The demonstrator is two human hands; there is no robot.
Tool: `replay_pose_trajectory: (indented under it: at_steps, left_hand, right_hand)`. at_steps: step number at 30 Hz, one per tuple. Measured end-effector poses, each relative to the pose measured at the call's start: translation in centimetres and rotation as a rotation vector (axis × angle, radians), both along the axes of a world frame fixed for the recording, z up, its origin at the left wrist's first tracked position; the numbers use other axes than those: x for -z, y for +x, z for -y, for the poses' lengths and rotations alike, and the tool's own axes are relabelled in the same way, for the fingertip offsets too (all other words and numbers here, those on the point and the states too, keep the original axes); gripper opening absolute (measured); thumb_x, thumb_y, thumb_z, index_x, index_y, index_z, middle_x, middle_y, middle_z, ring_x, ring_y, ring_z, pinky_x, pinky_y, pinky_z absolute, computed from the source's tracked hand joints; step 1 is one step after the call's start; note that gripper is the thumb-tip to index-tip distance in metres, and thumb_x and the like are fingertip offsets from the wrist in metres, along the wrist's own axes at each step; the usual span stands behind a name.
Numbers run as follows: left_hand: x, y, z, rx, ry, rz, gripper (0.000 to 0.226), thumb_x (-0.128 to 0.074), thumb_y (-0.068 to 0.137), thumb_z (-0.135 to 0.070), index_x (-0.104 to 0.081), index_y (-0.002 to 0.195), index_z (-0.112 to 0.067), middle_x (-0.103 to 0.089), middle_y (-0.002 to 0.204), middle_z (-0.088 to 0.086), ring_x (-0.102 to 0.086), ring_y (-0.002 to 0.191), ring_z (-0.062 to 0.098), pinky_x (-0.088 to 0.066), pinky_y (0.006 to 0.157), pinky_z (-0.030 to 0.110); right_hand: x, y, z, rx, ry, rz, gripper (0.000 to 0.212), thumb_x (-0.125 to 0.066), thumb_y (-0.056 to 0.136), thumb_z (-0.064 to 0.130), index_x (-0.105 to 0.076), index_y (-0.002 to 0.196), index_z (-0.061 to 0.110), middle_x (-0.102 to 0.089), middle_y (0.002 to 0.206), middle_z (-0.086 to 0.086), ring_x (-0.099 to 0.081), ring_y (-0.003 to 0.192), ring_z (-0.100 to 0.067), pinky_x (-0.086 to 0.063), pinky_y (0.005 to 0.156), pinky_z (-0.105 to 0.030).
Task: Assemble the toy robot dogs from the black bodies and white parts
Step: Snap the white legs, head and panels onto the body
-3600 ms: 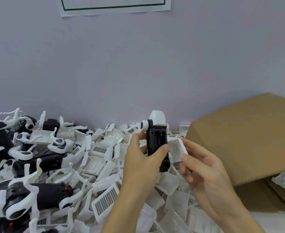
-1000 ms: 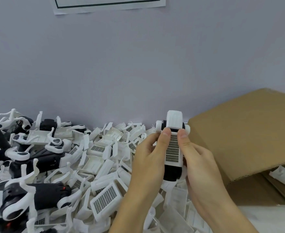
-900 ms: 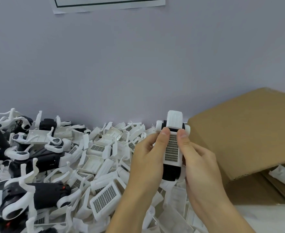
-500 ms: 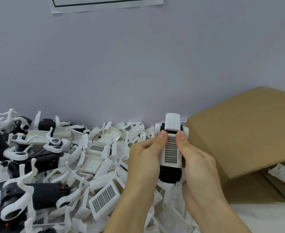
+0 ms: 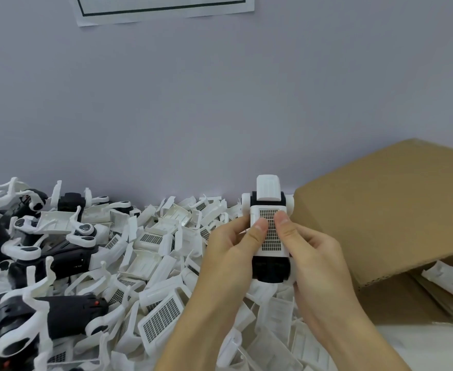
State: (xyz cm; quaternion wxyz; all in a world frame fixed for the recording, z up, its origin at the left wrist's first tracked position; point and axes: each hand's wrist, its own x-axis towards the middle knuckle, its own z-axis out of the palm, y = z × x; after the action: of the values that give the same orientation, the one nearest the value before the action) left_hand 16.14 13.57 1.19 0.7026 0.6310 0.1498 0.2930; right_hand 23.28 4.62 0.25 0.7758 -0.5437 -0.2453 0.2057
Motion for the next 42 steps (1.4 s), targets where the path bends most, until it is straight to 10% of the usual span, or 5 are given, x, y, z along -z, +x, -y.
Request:
replay_pose_trajectory:
  at_steps: [11, 22, 36, 42]
  left_hand:
    - [0.0, 0.0, -0.4, 0.026, -0.122, 0.014, 0.027, -0.062, 0.093, -0.025, -0.078, 0.105, -0.007, -0.077, 0.098, 0.016, -0.075, 0.088, 0.025, -0.06, 0.069, 0.03]
    - [0.5, -0.3, -0.5, 0.04, -0.055, 0.004, 0.03, -0.052, 0.102, -0.003, -0.068, 0.126, -0.009, -0.074, 0.114, 0.018, -0.07, 0.112, 0.035, -0.05, 0.104, 0.056]
    - [0.4, 0.3, 0.1, -0.07, -0.198, 0.056, 0.027, -0.062, 0.097, -0.01, -0.069, 0.123, -0.007, -0.076, 0.106, 0.022, -0.073, 0.103, 0.038, -0.059, 0.09, 0.048]
    - [0.0, 0.5, 0.0, -0.121, -0.42, 0.172, 0.031, -0.059, 0.098, -0.025, -0.07, 0.12, -0.006, -0.077, 0.109, 0.013, -0.075, 0.101, 0.027, -0.062, 0.079, 0.036]
  right_hand:
    - [0.2, 0.4, 0.3, -0.062, -0.015, 0.021, 0.04, -0.065, 0.081, 0.048, -0.082, 0.098, 0.017, -0.078, 0.098, -0.011, -0.075, 0.098, -0.027, -0.057, 0.093, -0.05]
    - [0.5, 1.2, 0.8, -0.152, 0.018, 0.055, 0.039, -0.063, 0.084, 0.03, -0.075, 0.117, 0.015, -0.076, 0.113, -0.007, -0.071, 0.111, -0.022, -0.051, 0.101, -0.045]
    - [0.6, 0.4, 0.0, 0.026, -0.067, 0.235, 0.017, -0.063, 0.097, 0.03, -0.079, 0.1, 0.033, -0.078, 0.096, 0.008, -0.074, 0.093, -0.007, -0.057, 0.073, -0.018]
    - [0.8, -0.9, -0.3, 0.017, -0.267, 0.477, 0.044, -0.073, 0.089, 0.038, -0.058, 0.13, 0.042, -0.065, 0.12, 0.018, -0.059, 0.115, 0.001, -0.05, 0.091, -0.022]
